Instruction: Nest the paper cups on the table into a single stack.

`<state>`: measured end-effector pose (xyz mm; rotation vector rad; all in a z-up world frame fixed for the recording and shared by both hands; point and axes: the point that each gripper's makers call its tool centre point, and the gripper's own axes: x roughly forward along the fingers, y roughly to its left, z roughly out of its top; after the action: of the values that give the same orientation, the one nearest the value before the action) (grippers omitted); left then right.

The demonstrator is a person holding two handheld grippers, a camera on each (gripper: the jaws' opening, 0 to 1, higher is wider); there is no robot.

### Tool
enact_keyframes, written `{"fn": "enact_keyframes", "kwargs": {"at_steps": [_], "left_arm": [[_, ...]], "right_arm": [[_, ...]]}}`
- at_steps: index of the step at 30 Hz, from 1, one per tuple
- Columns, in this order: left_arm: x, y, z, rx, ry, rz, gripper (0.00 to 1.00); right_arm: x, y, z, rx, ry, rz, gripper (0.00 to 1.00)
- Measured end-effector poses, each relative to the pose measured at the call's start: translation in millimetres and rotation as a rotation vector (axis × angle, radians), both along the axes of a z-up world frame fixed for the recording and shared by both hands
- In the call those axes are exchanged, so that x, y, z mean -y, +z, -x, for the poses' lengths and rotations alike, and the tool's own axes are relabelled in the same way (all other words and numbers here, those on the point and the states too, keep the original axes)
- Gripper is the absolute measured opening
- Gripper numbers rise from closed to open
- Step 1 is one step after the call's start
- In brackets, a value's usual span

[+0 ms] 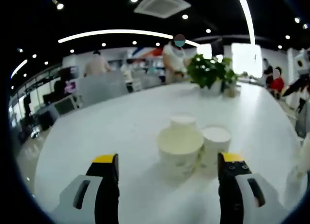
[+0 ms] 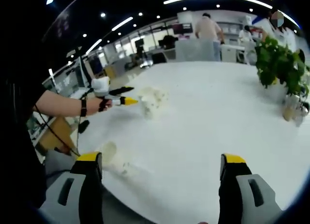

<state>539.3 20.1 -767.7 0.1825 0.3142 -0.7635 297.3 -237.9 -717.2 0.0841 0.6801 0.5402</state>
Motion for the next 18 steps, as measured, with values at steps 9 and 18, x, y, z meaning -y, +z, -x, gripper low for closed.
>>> {"fn": "enact_keyframes", "kwargs": {"at_steps": [9,18], "left_arm": [[2.0,-7.7,-11.8,-0.007,0.001,-0.012,0.78],[6.0,-14.8,-15.0,-0.024,-0.008,-0.005,0.77]], "right_arm": [[-5.7,-3.9,7.2,-0.014,0.003,-0.005,0.99],[0.9,-5.0,10.8,-0.018,-0.013,-0.006,0.99]]}}
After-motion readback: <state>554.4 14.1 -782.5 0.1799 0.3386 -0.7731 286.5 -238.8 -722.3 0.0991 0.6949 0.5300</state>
